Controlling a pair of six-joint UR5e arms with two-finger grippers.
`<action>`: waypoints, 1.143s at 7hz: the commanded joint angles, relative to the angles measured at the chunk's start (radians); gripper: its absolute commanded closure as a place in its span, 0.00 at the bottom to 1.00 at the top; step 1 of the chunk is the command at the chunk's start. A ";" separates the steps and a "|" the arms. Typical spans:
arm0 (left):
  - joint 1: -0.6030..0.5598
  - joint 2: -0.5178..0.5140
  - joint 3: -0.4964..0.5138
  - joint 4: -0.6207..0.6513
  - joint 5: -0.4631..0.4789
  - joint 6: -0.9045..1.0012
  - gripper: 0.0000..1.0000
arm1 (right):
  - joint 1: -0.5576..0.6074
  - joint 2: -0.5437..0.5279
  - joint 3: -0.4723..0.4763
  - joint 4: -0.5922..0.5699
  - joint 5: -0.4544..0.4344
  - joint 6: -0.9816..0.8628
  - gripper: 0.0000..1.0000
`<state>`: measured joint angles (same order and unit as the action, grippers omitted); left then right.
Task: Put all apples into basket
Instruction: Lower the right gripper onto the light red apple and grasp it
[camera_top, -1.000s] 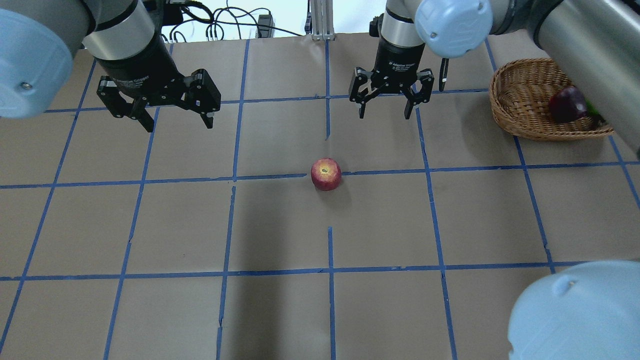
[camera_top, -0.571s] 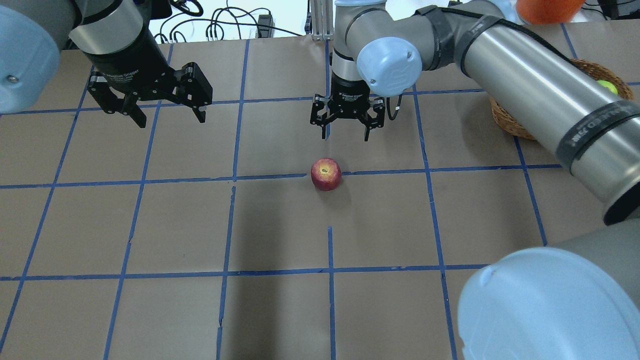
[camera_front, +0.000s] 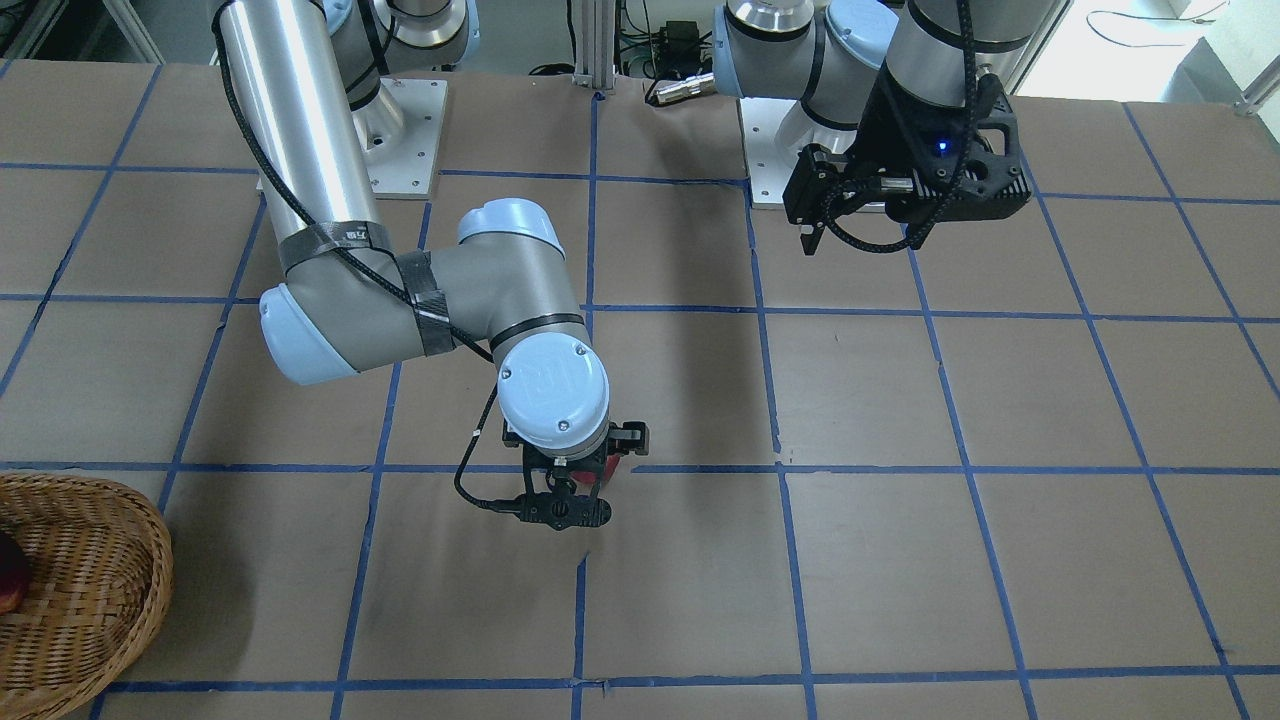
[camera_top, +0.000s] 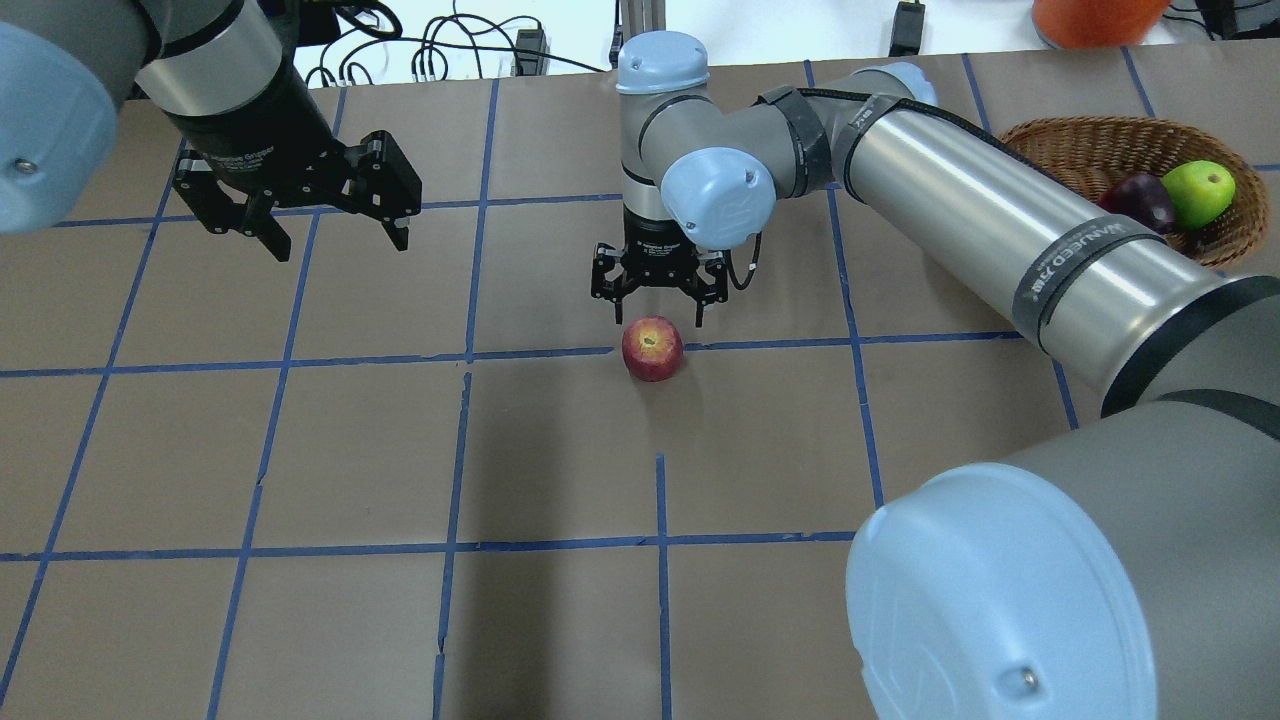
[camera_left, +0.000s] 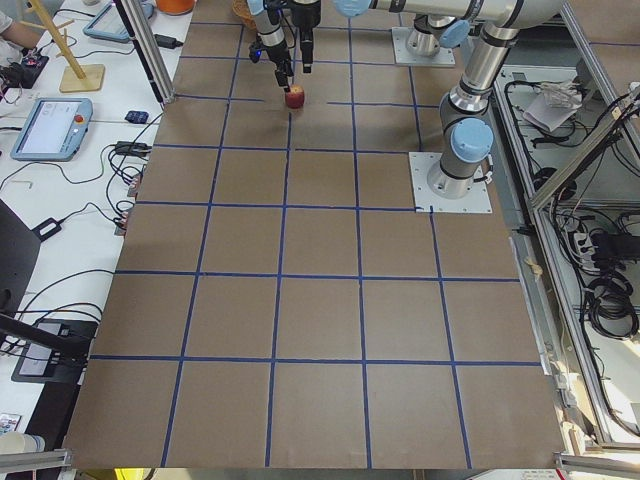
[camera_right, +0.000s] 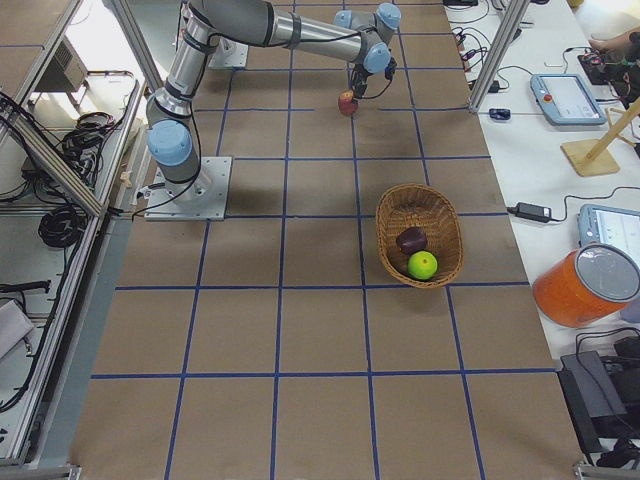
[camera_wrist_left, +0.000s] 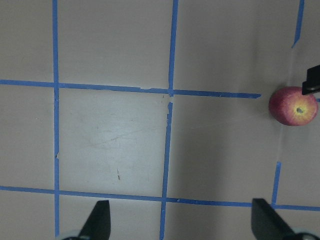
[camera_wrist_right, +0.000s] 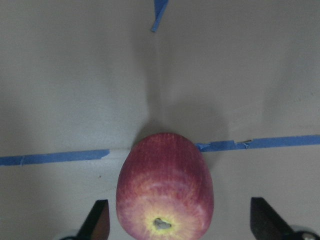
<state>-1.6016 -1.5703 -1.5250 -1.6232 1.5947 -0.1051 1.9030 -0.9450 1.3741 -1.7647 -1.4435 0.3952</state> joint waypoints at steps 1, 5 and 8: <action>0.002 0.001 0.000 -0.001 0.001 -0.002 0.00 | 0.001 0.020 0.020 -0.057 0.003 0.008 0.00; 0.005 0.001 0.002 0.000 0.002 -0.004 0.00 | 0.011 0.035 0.064 -0.075 0.054 0.007 0.00; 0.005 0.001 0.000 0.000 0.002 -0.004 0.00 | 0.011 0.016 0.072 -0.110 -0.003 0.002 1.00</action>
<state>-1.5969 -1.5693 -1.5246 -1.6230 1.5968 -0.1089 1.9140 -0.9225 1.4501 -1.8646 -1.4127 0.4072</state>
